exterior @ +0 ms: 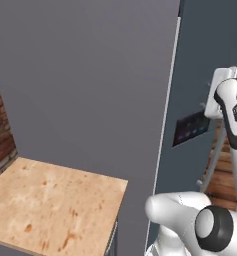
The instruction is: Take the mushroom and shrimp from the highest rack and move them to the second highest rack where the steak and carrot are located, to maximize freezer space. Close the freezer door after rearranging.
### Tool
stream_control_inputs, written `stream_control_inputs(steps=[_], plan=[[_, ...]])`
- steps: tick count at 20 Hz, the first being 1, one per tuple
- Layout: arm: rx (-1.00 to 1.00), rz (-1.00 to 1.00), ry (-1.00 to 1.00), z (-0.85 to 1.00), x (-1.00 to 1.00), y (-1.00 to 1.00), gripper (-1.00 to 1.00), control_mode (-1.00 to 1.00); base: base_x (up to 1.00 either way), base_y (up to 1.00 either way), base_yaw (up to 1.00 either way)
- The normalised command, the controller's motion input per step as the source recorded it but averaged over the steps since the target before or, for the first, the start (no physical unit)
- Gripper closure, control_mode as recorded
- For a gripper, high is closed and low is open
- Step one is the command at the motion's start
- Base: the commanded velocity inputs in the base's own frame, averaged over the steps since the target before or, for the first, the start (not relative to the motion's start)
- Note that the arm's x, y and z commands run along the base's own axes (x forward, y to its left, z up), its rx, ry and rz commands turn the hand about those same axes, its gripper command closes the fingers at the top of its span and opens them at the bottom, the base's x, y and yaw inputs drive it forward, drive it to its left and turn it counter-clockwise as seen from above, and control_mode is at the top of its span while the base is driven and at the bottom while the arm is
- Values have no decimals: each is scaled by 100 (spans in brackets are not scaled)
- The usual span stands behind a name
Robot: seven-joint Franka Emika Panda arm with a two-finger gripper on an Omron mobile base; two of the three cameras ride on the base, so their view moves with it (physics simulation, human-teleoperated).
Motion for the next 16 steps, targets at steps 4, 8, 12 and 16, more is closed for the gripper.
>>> stream_control_inputs(steps=[4, 8, 12, 16], plan=[[28, 24, -3, -22, 61, 18, -100, -100, 0, 0, 0], [27, 29, -3, -26, 57, 26, -100, -100, 0, 0, 0], [23, 31, -1, -28, 44, 37, -100, -100, 0, 0, 0], [18, 31, 0, -31, 37, 47, -100, -100, 0, 0, 0]])
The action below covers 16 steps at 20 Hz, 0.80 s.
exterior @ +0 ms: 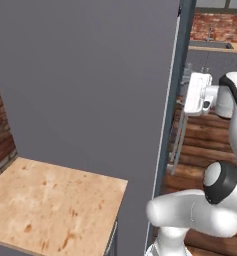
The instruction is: Take the mushroom and shrimp from the highest rack and move them to the second highest rack where the steak and carrot are located, to maximize freezer space. Close the freezer door after rearranging.
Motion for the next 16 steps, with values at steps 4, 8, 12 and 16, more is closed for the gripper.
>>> stream_control_inputs(steps=[4, 8, 12, 16], plan=[[15, 31, 0, -34, 33, 52, -100, -100, 0, 0, 0], [11, 35, 0, -40, 25, 48, -100, -100, 0, 0, 0], [4, 33, 0, -37, 18, 53, -100, -100, 0, 0, 0], [0, 26, 0, -36, 7, 55, -100, -100, 0, 0, 0]])
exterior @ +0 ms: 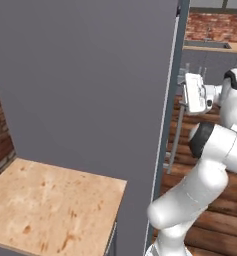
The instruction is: Take the mushroom and shrimp from the highest rack and move them to the second highest rack where the steak and carrot are located, to maximize freezer space. Close the freezer door after rearranging.
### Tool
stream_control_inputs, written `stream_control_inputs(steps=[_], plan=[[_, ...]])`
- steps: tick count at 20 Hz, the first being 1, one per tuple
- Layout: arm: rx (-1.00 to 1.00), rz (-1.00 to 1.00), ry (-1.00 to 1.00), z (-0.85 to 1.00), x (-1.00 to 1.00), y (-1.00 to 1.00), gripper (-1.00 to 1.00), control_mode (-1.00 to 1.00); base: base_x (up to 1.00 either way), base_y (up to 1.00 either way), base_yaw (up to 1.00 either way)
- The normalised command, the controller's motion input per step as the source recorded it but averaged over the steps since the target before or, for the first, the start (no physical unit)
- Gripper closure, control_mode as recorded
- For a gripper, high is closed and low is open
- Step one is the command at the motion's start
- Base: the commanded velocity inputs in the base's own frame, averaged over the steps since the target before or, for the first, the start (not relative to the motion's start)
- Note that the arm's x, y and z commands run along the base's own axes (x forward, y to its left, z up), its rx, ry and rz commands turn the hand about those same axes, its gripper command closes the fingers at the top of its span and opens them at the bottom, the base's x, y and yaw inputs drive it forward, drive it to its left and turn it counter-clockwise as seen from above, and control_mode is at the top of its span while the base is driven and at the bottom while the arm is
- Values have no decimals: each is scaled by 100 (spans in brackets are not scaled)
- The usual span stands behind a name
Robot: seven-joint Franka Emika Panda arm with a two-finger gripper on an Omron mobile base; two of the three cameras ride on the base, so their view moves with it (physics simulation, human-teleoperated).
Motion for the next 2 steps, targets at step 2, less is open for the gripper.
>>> stream_control_inputs(steps=[2], plan=[[-7, 7, 8, -27, 3, 48, -100, -100, 0, 0, 0]])
